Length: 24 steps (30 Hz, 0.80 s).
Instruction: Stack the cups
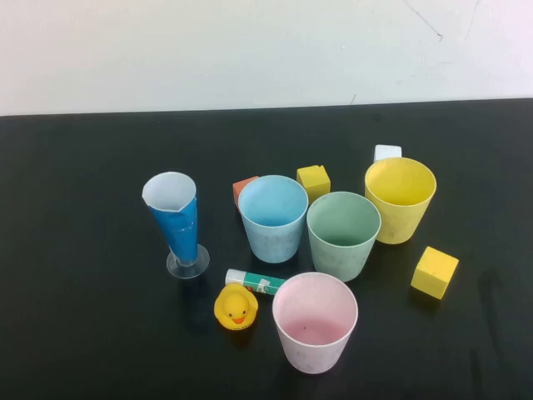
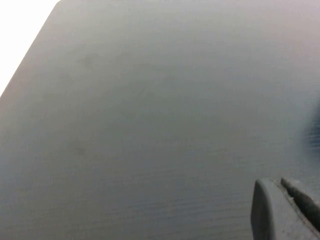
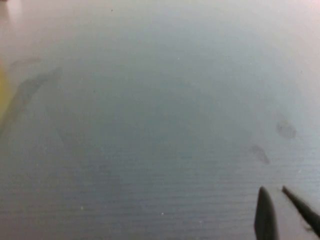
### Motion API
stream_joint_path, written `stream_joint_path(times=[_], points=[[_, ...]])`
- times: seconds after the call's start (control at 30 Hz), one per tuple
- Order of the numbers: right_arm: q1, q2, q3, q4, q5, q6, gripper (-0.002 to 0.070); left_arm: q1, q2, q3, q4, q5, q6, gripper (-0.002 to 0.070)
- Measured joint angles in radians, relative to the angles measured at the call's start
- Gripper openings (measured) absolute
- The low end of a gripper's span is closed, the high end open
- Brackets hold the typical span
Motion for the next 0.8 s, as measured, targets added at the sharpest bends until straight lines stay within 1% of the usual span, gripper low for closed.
stream_joint_path(times=[0.8], points=[[0.000, 0.000, 0.000, -0.012, 0.000, 0.000, -0.0003, 0.000, 0.000, 0.000, 0.000, 0.000, -0.002, -0.0002]])
